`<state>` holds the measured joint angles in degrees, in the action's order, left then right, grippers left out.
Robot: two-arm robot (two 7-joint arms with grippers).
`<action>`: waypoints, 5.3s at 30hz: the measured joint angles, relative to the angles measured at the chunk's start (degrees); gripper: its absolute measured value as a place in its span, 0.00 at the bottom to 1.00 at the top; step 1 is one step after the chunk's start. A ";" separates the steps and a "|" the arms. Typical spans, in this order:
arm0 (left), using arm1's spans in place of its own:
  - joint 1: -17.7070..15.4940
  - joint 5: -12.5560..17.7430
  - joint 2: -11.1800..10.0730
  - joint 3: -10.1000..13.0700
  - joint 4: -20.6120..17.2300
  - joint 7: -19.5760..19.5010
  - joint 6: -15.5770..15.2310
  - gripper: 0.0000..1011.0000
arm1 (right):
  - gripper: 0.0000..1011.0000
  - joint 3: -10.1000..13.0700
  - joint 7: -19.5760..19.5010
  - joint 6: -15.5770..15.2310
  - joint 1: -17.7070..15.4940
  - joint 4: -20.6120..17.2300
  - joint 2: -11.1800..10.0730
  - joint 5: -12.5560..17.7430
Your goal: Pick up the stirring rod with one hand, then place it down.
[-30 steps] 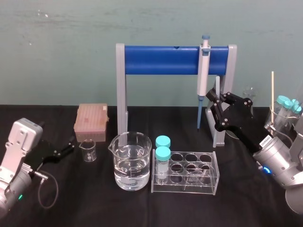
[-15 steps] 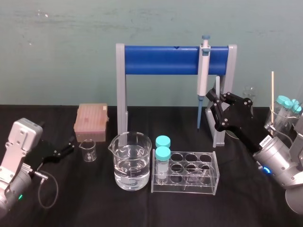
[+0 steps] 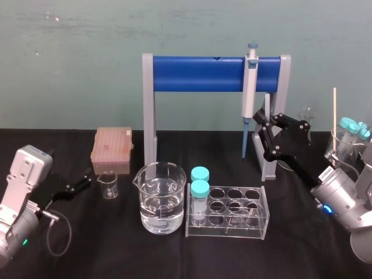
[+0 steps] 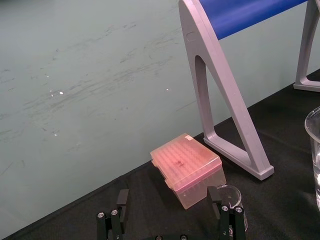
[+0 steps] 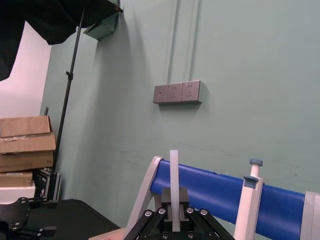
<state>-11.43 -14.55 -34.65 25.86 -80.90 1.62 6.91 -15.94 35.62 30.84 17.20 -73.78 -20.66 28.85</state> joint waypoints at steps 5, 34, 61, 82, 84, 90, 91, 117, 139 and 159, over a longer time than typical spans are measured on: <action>0.00 0.00 0.00 0.00 0.00 0.00 0.00 0.99 | 0.07 0.00 0.00 0.00 0.00 0.00 0.00 0.00; 0.00 0.00 0.00 0.00 0.00 0.00 0.00 0.99 | 0.07 0.53 4.07 -3.97 -2.96 -2.51 -1.36 1.78; 0.00 0.00 0.00 0.00 0.00 0.00 0.00 0.99 | 0.07 -1.84 8.58 -5.93 -0.68 2.74 -0.92 4.37; 0.00 0.00 0.00 0.00 0.00 0.00 0.00 0.99 | 0.07 -3.90 10.75 -6.88 2.93 11.54 0.22 4.63; 0.00 0.00 0.00 0.00 0.00 0.00 0.00 0.99 | 0.07 -3.95 10.76 -6.88 3.08 11.89 0.27 4.50; 0.00 0.00 0.00 0.00 0.00 0.00 0.00 0.99 | 0.07 -4.10 10.49 -7.09 3.38 12.46 0.43 4.00; 0.00 0.00 0.00 0.00 0.00 0.00 0.00 0.99 | 0.07 -4.10 10.49 -7.09 3.38 12.46 0.43 4.00; 0.00 0.00 0.00 0.00 0.00 0.00 0.00 0.99 | 0.15 -3.97 10.45 -6.92 3.24 12.26 0.36 4.16; 0.00 0.00 0.00 0.00 0.00 0.00 0.00 0.99 | 0.83 -3.97 10.45 -6.92 3.24 12.25 0.36 4.15; 0.00 0.00 0.00 0.00 0.00 0.00 0.00 0.99 | 0.99 -2.60 6.10 -6.99 1.93 9.24 0.06 2.76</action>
<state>-11.43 -14.55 -34.65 25.86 -80.90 1.62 6.91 -18.55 41.72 23.85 19.12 -64.54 -20.60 31.61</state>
